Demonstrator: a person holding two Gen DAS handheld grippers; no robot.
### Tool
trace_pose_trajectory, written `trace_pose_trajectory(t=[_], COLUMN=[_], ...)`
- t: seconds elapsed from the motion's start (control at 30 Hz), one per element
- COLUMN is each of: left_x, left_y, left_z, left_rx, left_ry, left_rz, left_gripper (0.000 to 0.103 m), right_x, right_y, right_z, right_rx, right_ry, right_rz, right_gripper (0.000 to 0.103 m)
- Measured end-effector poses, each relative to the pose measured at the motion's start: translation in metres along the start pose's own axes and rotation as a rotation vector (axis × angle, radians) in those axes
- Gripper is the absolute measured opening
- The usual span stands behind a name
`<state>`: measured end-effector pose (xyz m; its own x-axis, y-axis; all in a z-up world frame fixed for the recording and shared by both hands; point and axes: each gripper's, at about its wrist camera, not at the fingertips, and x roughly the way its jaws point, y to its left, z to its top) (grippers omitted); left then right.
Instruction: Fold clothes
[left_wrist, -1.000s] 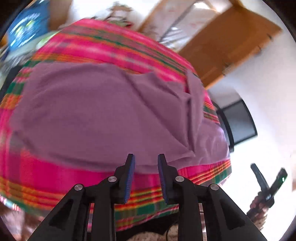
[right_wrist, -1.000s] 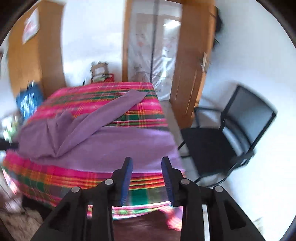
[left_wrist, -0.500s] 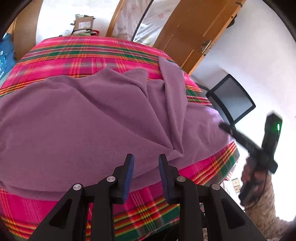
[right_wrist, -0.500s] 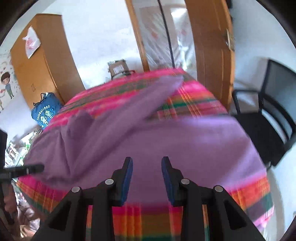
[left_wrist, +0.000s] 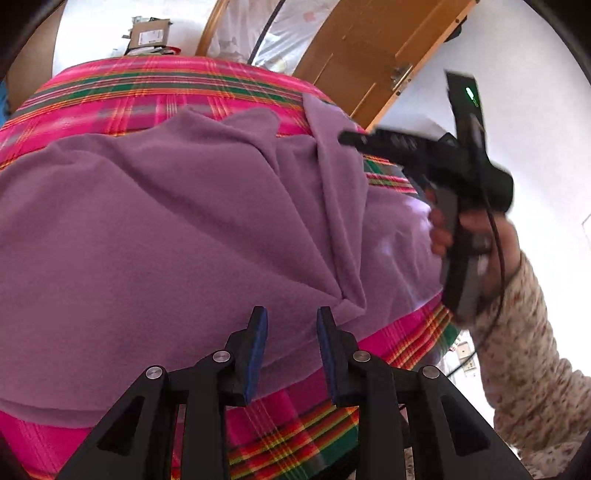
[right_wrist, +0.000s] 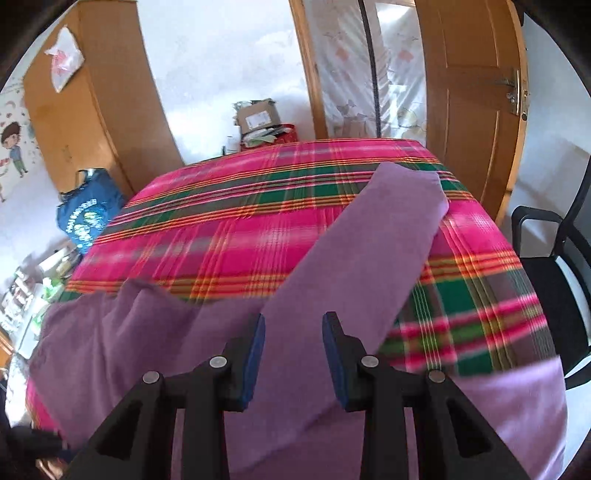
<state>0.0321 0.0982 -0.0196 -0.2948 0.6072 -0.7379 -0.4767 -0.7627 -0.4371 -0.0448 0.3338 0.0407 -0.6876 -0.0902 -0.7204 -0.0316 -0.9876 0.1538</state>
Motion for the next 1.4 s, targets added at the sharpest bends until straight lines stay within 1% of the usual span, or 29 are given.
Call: trace_pose_trajectory(t=[0.07, 0.17, 0.3, 0.47, 0.57, 0.7, 0.83, 0.9, 1.0, 1.07, 1.1, 1.17, 1.23, 1.27, 1.4], left_x=[0.002, 0.004, 0.005, 0.004, 0.003, 0.002, 0.001, -0.002, -0.004, -0.005, -0.005, -0.004, -0.004, -0.005, -0.005], left_y=[0.001, 0.002, 0.004, 0.001, -0.002, -0.005, -0.011, -0.011, -0.011, -0.013, -0.014, -0.015, -0.015, -0.016, -0.018], left_z=[0.0, 0.001, 0.001, -0.001, -0.003, -0.005, -0.007, -0.01, -0.012, -0.014, -0.015, -0.014, -0.014, -0.014, -0.015], left_rx=[0.001, 0.0, -0.008, 0.0, 0.004, 0.013, 0.025, 0.024, 0.026, 0.03, 0.031, 0.031, 0.031, 0.03, 0.026], left_ry=[0.007, 0.013, 0.016, 0.017, 0.017, 0.018, 0.017, 0.016, 0.014, 0.013, 0.012, 0.014, 0.014, 0.015, 0.016], left_rz=[-0.006, -0.016, -0.042, -0.035, -0.03, -0.021, -0.005, 0.0, 0.006, 0.01, 0.012, 0.015, 0.017, 0.018, 0.022], left_gripper=[0.029, 0.029, 0.029, 0.028, 0.028, 0.029, 0.029, 0.029, 0.028, 0.029, 0.029, 0.029, 0.029, 0.029, 0.029], right_x=[0.008, 0.024, 0.036, 0.053, 0.061, 0.072, 0.077, 0.077, 0.079, 0.079, 0.078, 0.076, 0.073, 0.07, 0.056], right_y=[0.001, 0.003, 0.004, 0.012, 0.012, 0.008, 0.011, 0.01, 0.008, 0.006, 0.005, 0.003, 0.001, 0.0, -0.005], right_z=[0.009, 0.018, 0.023, 0.03, 0.031, 0.034, 0.036, 0.036, 0.036, 0.035, 0.035, 0.035, 0.035, 0.035, 0.035], right_rx=[0.001, -0.012, 0.0, -0.029, -0.024, 0.011, -0.007, 0.003, 0.009, 0.009, 0.009, 0.015, 0.021, 0.023, 0.029], right_ry=[0.012, 0.039, 0.054, 0.073, 0.09, 0.13, 0.137, 0.136, 0.139, 0.138, 0.135, 0.127, 0.116, 0.108, 0.068], right_rz=[-0.007, -0.06, -0.056, -0.107, -0.15, -0.161, -0.207, -0.208, -0.224, -0.233, -0.233, -0.227, -0.222, -0.219, -0.216], right_gripper=[0.034, 0.034, 0.034, 0.034, 0.034, 0.034, 0.034, 0.033, 0.026, 0.019, 0.017, 0.011, 0.008, 0.004, 0.003])
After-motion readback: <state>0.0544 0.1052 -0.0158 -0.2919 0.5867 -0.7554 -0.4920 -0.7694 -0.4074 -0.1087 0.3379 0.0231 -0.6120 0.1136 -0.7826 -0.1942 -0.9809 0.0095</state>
